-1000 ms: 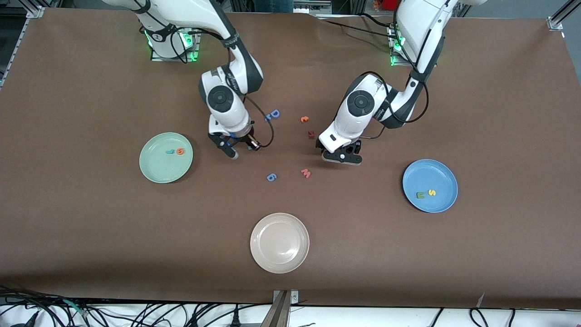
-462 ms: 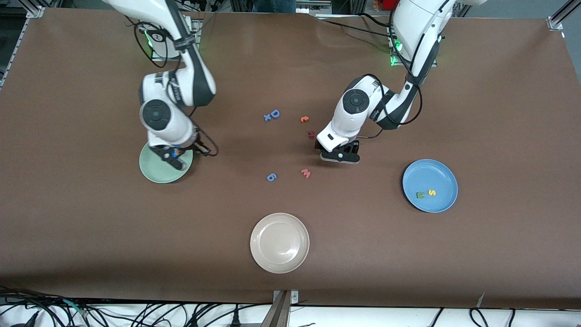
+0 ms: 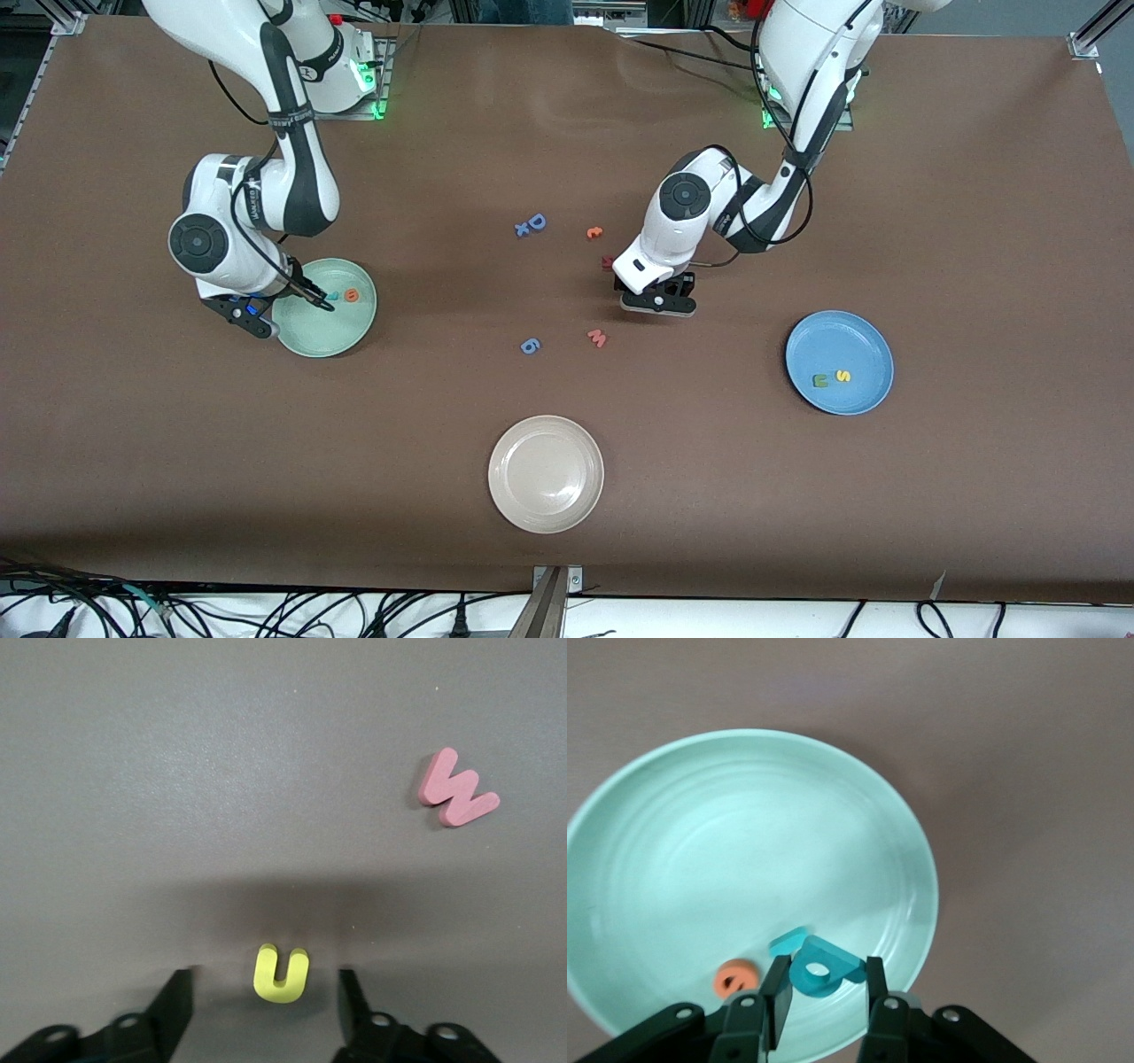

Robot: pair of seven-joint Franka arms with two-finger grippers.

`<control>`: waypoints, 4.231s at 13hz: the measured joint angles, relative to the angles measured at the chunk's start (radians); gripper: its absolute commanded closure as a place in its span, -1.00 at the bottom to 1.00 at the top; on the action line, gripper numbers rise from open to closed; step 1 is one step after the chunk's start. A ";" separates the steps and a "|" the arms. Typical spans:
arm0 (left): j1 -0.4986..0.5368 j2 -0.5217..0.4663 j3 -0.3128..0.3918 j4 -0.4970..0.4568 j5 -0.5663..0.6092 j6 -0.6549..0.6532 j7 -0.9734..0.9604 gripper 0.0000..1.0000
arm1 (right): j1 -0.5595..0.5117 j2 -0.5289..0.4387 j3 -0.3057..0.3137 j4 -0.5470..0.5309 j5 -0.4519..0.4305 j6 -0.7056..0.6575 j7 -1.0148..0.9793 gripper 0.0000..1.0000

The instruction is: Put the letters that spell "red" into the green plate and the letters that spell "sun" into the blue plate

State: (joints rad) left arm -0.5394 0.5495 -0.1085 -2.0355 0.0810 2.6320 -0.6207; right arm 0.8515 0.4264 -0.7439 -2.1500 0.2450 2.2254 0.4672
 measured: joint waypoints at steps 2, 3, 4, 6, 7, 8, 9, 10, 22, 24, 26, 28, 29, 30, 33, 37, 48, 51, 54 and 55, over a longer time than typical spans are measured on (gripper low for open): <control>0.000 0.000 0.000 0.002 0.000 0.001 -0.005 -0.06 | 0.001 0.017 0.001 0.000 0.000 0.002 -0.013 -0.98; -0.001 0.000 0.000 0.003 0.000 0.001 -0.011 -0.04 | 0.001 0.018 0.001 0.002 0.000 0.002 -0.015 -0.98; -0.005 0.002 0.000 0.003 0.000 0.001 -0.021 -0.04 | 0.001 0.016 0.001 0.006 0.000 0.002 -0.016 -0.99; -0.015 0.008 0.002 0.009 0.000 0.002 -0.033 -0.04 | 0.002 -0.004 0.002 0.021 0.000 -0.001 -0.018 -0.99; -0.019 0.014 0.002 0.017 0.000 0.002 -0.037 -0.04 | 0.003 -0.027 0.002 0.035 0.000 -0.017 -0.020 -1.00; -0.020 0.022 0.003 0.026 0.000 0.002 -0.039 -0.04 | 0.004 -0.059 0.002 0.056 0.000 -0.053 -0.022 -1.00; -0.020 0.029 0.004 0.034 0.000 0.002 -0.040 -0.03 | 0.004 -0.097 0.002 0.089 0.000 -0.104 -0.027 -1.00; -0.020 0.033 0.004 0.040 0.000 0.002 -0.040 0.02 | 0.004 -0.132 0.001 0.126 0.000 -0.156 -0.048 -1.00; -0.015 0.035 0.026 0.058 0.035 -0.008 -0.060 0.71 | -0.053 -0.199 0.005 0.544 -0.076 -0.571 -0.292 -1.00; 0.008 0.033 0.038 0.104 0.037 -0.090 -0.050 0.71 | -0.186 -0.225 0.161 0.545 -0.148 -0.571 -0.296 -1.00; 0.052 0.026 0.040 0.192 0.037 -0.241 0.005 0.71 | -0.373 -0.263 0.372 0.542 -0.182 -0.564 -0.296 -1.00; 0.114 0.017 0.040 0.275 0.037 -0.370 0.095 0.71 | -0.529 -0.321 0.521 0.486 -0.203 -0.493 -0.296 -1.00; 0.155 0.015 0.039 0.303 0.037 -0.420 0.159 0.71 | -0.601 -0.357 0.583 0.438 -0.206 -0.456 -0.297 -1.00; 0.199 0.015 0.039 0.323 0.037 -0.460 0.234 0.71 | -0.672 -0.387 0.637 0.405 -0.206 -0.445 -0.297 -1.00; 0.338 0.015 0.040 0.354 0.035 -0.529 0.465 0.70 | -0.766 -0.430 0.687 0.387 -0.206 -0.470 -0.315 -1.00; 0.473 0.018 0.039 0.355 0.035 -0.542 0.642 0.36 | -0.782 -0.484 0.709 0.387 -0.216 -0.576 -0.316 -1.00; 0.591 -0.001 0.038 0.368 0.035 -0.583 0.685 -1.00 | -0.888 -0.438 0.808 0.465 -0.239 -0.551 -0.326 -1.00; 0.633 -0.061 0.039 0.422 0.035 -0.750 0.733 -1.00 | -0.888 -0.433 0.808 0.474 -0.239 -0.554 -0.326 -1.00; 0.655 -0.098 0.039 0.574 0.035 -0.998 0.764 -1.00 | -0.889 -0.439 0.794 0.486 -0.238 -0.575 -0.326 -1.00; 0.656 -0.110 0.038 0.612 0.035 -1.039 0.765 -1.00 | -0.889 -0.439 0.791 0.486 -0.238 -0.577 -0.326 -1.00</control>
State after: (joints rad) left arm 0.1168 0.4397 -0.0701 -1.4238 0.1156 1.5926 0.1447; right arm -0.0376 -0.0128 0.0475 -1.6637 0.0069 1.6487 0.1416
